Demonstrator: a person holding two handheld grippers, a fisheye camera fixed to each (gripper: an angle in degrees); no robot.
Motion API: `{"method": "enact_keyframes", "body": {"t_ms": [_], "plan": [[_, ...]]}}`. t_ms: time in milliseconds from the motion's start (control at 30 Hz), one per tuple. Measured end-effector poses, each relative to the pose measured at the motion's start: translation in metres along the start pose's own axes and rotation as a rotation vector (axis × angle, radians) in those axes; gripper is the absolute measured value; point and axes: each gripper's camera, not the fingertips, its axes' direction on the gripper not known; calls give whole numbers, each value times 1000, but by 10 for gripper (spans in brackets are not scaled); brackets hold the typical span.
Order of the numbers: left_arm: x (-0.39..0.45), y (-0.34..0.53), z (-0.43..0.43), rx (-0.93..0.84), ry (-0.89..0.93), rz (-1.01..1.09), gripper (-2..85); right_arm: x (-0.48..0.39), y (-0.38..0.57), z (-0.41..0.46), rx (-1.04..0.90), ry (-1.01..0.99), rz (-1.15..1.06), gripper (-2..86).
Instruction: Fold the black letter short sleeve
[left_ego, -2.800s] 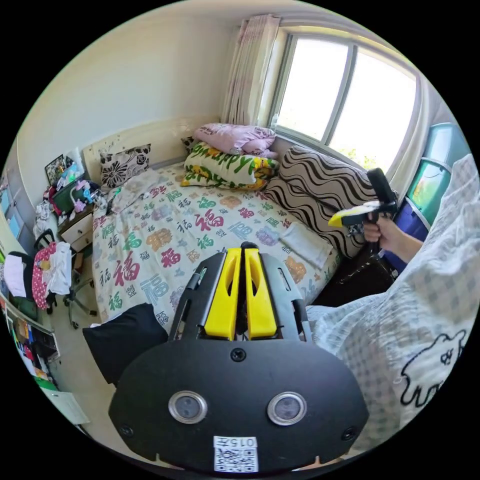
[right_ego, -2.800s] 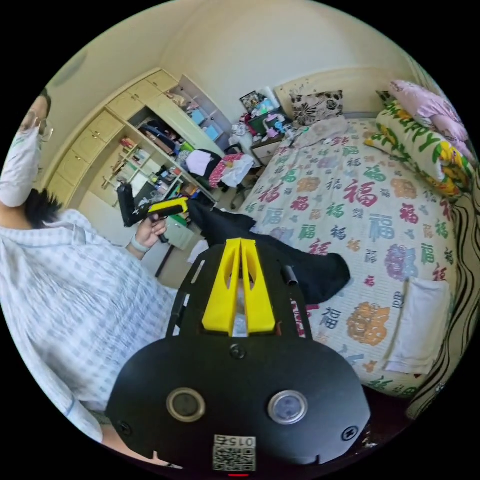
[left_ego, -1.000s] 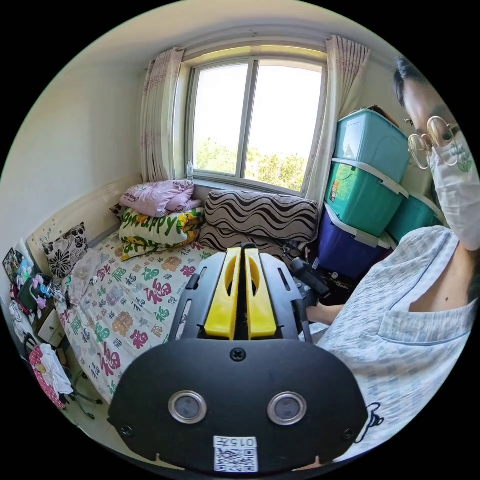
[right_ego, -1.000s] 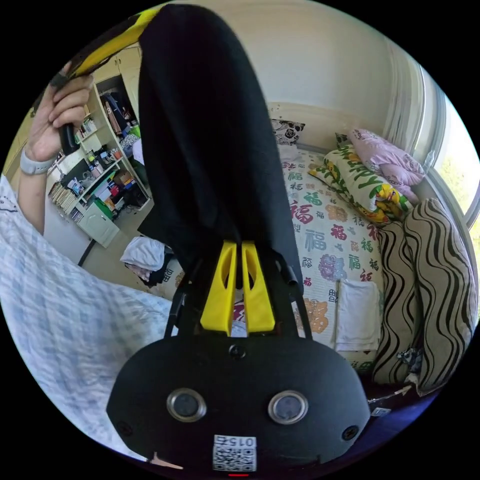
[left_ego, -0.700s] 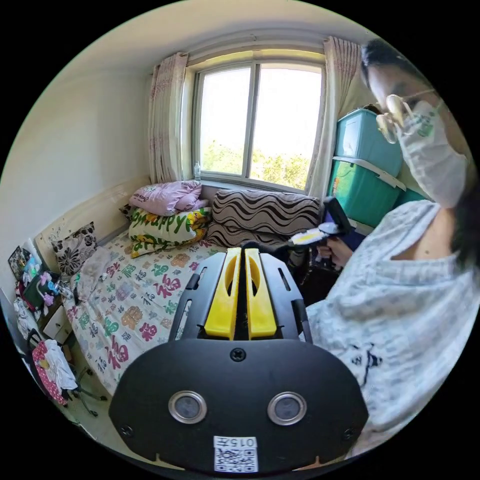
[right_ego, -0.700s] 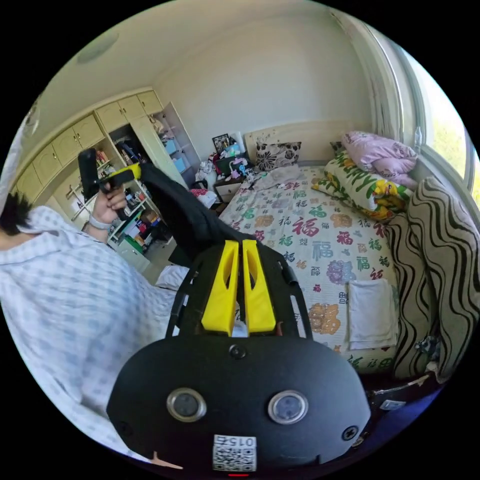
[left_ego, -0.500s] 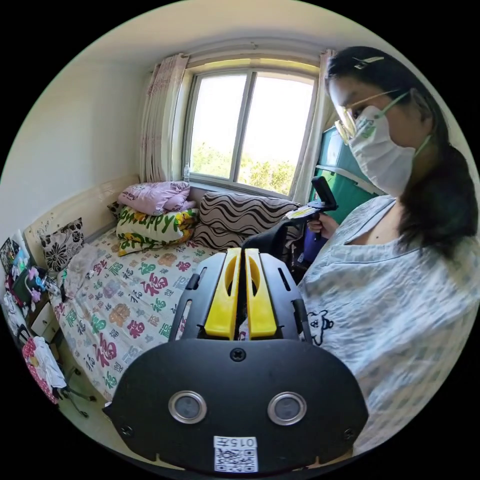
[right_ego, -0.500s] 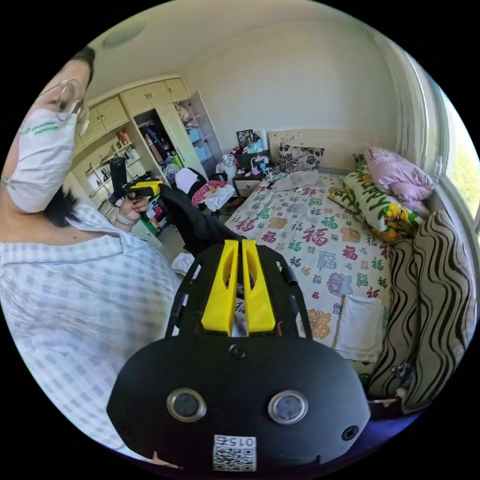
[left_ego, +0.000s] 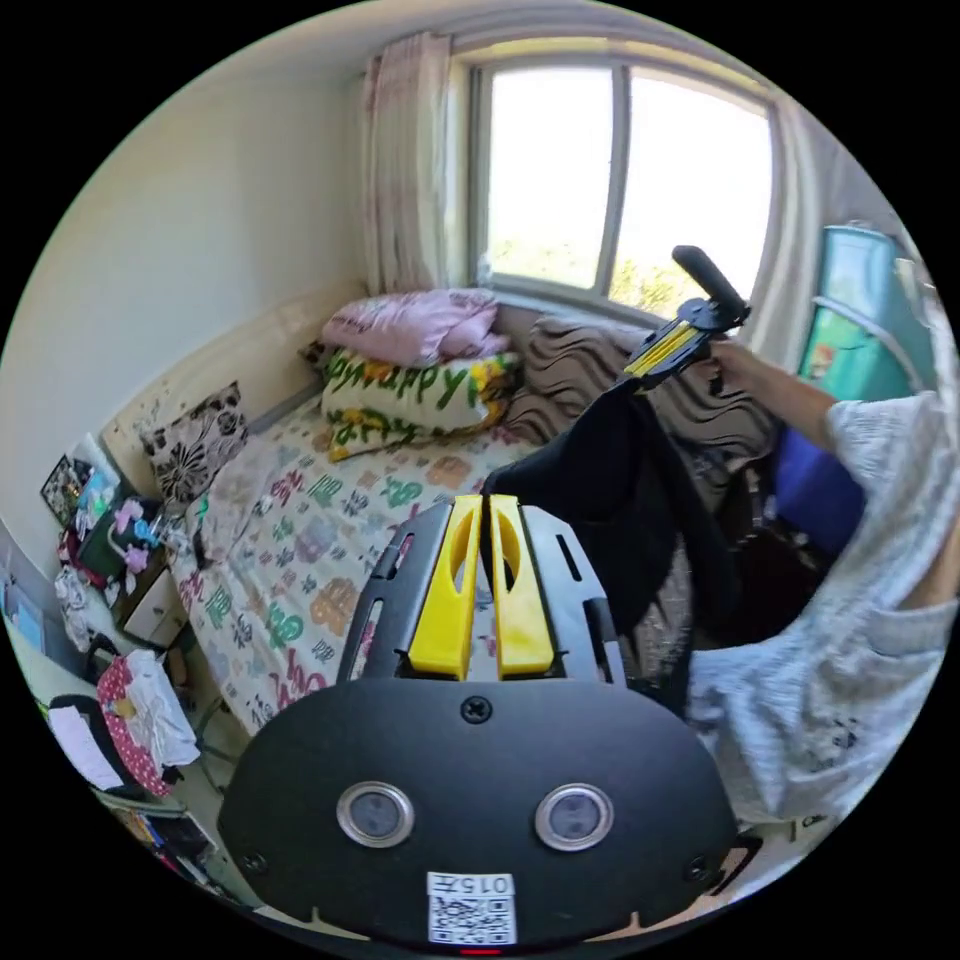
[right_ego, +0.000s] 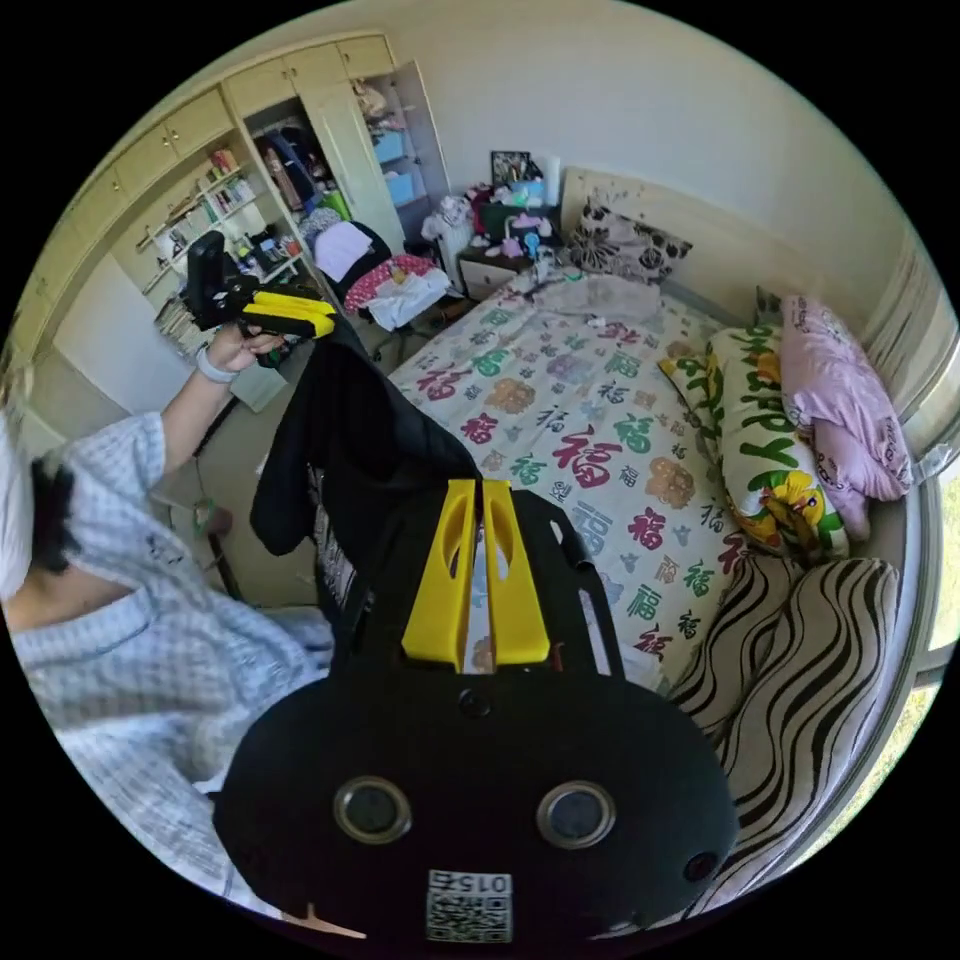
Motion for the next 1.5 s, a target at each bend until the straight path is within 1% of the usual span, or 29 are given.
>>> {"method": "enact_keyframes", "body": {"t_ms": [33,67,100,133,167,200,233,267,300,333,400,433,467,500,567,600,633,700,800,833,900,967,1033,1133,1200,1267,1333,1367,1500], "plan": [[-15,-1,32,-20,-30,-26,8,47,-29,48,-35,5,64,-1],[-48,3,94,-41,-44,-149,9,70,-41,72,-53,4,115,1],[-73,14,148,-72,-30,-252,11,113,-57,117,-94,-32,216,7],[-82,22,171,-94,-45,-314,12,143,-59,153,-86,-72,301,13],[-91,47,204,-62,-40,-437,13,152,-55,168,-58,-96,328,15],[-89,79,227,11,46,-479,15,162,-41,195,-2,-176,337,23],[-86,97,238,17,76,-503,19,165,-18,225,1,-248,328,33],[-75,136,260,-30,103,-541,27,165,-4,241,-22,-265,328,41],[-61,182,282,-117,98,-590,37,163,29,274,-95,-275,332,57],[-53,207,292,-170,96,-626,42,161,67,305,-192,-263,364,71],[-24,307,319,-350,160,-844,62,161,128,343,-317,-265,464,86],[-17,329,322,-379,180,-904,65,164,166,362,-391,-288,542,92],[-4,366,325,-410,198,-1020,71,166,183,369,-427,-282,586,95],[6,392,326,-442,188,-1106,78,173,213,376,-467,-268,681,100],[14,416,328,-451,135,-1219,89,187,244,375,-455,-237,810,105],[16,423,334,-409,154,-1265,97,199,257,370,-421,-197,887,108],[16,423,338,-398,160,-1275,100,212,265,366,-388,-169,953,110],[15,413,368,-431,151,-1241,110,230,265,367,-359,-161,992,112],[8,396,409,-439,217,-1216,99,257,247,390,-423,-146,947,113],[6,391,417,-448,222,-1207,90,268,240,402,-445,-175,940,111],[1,377,445,-561,204,-1160,48,284,232,414,-512,-151,939,90],[-3,370,456,-569,224,-1132,24,294,224,417,-569,-130,870,61],[-7,367,459,-558,234,-1132,12,307,220,411,-557,-244,807,13],[-14,362,452,-534,241,-1128,3,321,228,396,-554,-320,797,1],[-23,357,440,-476,259,-1153,0,326,237,385,-550,-368,801,-2],[-29,351,434,-460,273,-1166,-1,330,249,374,-525,-420,844,-3],[-32,341,434,-513,268,-1137,-1,335,262,362,-524,-454,884,-4],[-31,335,437,-568,273,-1114,-1,336,265,361,-539,-457,882,-4],[-13,324,452,-736,234,-1043,0,328,286,364,-665,-481,860,-2]]}}
